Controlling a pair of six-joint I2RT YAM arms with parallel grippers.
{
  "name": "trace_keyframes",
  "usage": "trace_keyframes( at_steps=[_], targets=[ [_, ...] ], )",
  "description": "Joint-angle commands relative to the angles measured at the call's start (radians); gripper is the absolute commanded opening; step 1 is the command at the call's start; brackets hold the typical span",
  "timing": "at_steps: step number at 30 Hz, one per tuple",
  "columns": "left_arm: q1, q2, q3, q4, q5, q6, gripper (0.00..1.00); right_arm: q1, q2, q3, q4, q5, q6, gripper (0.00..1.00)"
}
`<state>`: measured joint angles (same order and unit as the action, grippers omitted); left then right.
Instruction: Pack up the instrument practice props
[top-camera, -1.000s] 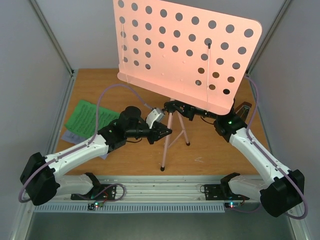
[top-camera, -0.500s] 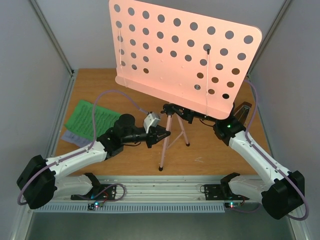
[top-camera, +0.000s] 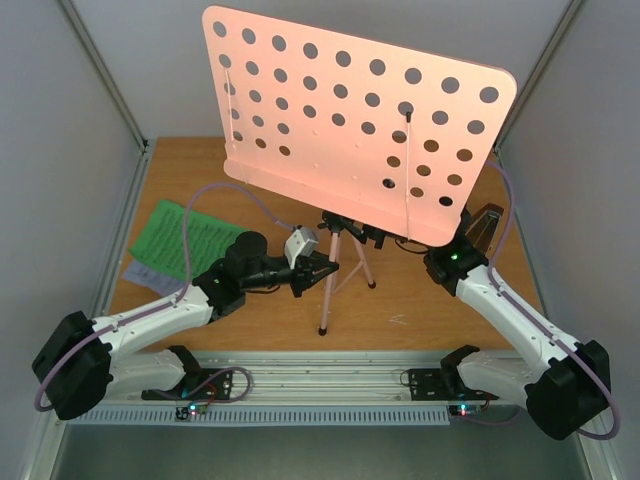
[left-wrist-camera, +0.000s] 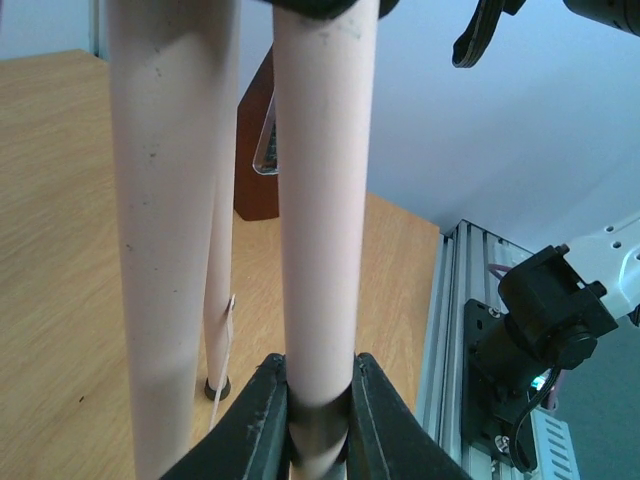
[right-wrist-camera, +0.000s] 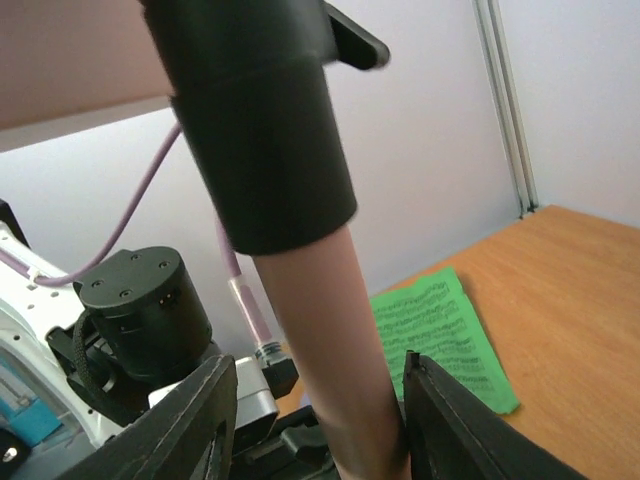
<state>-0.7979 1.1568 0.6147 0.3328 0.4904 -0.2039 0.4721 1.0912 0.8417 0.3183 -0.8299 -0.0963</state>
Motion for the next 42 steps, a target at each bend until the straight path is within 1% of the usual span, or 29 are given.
trace_keyframes(
  at_steps=[1,8,10,13,15,20,23,24,29,30,34,38,40,42],
  targets=[
    [0.022,-0.017,-0.016,0.043,-0.073,0.015,0.0,0.013,0.026,0.024,0.132,-0.006,0.044,0.49],
    [0.022,-0.015,-0.016,0.04,-0.068,0.017,0.0,0.013,0.098,0.059,0.194,0.001,0.045,0.53],
    [0.022,-0.016,-0.015,0.035,-0.068,0.017,0.0,0.014,0.111,0.059,0.224,0.003,0.053,0.57],
    [0.022,-0.015,-0.015,0.032,-0.069,0.018,0.01,0.014,0.12,0.056,0.273,0.013,0.068,0.57],
    [0.022,-0.015,-0.015,0.029,-0.071,0.017,0.0,0.013,0.125,0.057,0.298,0.021,0.078,0.48],
    [0.022,-0.025,0.004,0.006,-0.079,0.016,0.01,0.014,0.128,0.077,0.325,-0.001,0.095,0.21],
    [0.022,-0.059,0.054,-0.038,-0.092,0.012,0.01,0.017,0.112,0.075,0.308,-0.009,0.092,0.04],
    [0.022,-0.068,0.087,-0.076,-0.093,0.013,0.01,0.018,0.103,0.07,0.301,-0.005,0.091,0.01],
    [0.021,-0.098,0.29,-0.271,-0.095,0.048,0.0,0.043,0.035,0.061,0.237,0.045,0.091,0.01],
    [0.02,-0.095,0.33,-0.315,-0.094,0.064,0.0,0.049,0.022,0.053,0.233,0.083,0.094,0.01],
    [0.02,-0.066,0.46,-0.505,-0.106,0.115,0.0,0.064,-0.035,-0.02,0.24,0.276,0.201,0.01],
    [0.02,-0.035,0.552,-0.652,-0.162,0.164,0.0,0.065,-0.069,-0.08,0.205,0.442,0.257,0.01],
    [0.02,-0.022,0.58,-0.712,-0.194,0.179,0.0,0.065,-0.067,-0.105,0.198,0.478,0.285,0.01],
    [0.02,-0.016,0.581,-0.739,-0.221,0.183,0.01,0.064,-0.055,-0.128,0.215,0.496,0.323,0.01]
  ],
)
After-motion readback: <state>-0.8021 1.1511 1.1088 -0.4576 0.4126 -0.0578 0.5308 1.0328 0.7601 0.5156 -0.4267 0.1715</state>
